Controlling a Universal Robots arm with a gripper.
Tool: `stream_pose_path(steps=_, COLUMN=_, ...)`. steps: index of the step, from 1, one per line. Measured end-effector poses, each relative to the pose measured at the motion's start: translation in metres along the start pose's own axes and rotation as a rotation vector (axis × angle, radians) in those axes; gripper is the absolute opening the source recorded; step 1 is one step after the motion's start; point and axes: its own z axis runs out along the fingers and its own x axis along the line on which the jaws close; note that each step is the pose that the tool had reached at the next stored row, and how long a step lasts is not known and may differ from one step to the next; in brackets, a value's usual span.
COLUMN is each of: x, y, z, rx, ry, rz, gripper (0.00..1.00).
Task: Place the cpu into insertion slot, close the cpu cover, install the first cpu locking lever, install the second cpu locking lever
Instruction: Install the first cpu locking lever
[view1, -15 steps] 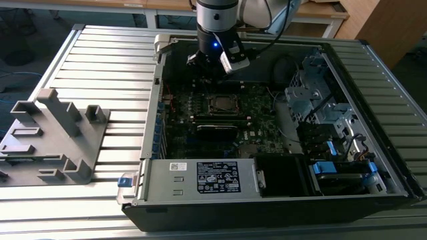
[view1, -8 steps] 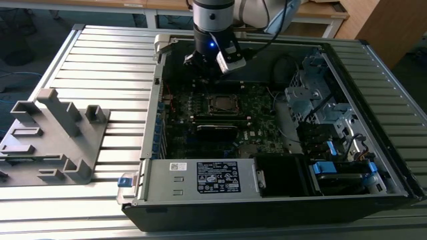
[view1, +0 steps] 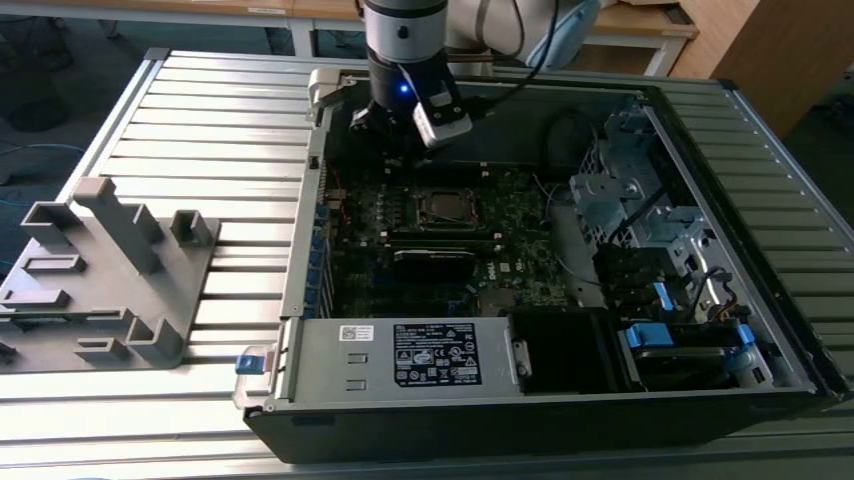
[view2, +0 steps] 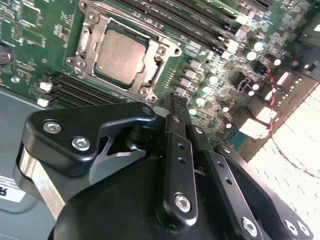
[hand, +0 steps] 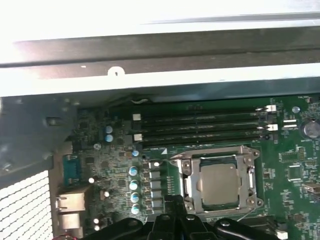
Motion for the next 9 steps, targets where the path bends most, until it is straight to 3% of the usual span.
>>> stream_pose_path(steps=5, x=0.0008, y=-0.0001, z=0.0000, rx=-0.0367, ry=0.0030, rz=0.002, gripper=0.10)
stream_pose_path(steps=9, x=0.0029, y=-0.0003, z=-0.0002, rx=-0.0405, ry=0.0033, rz=0.002, gripper=0.10)
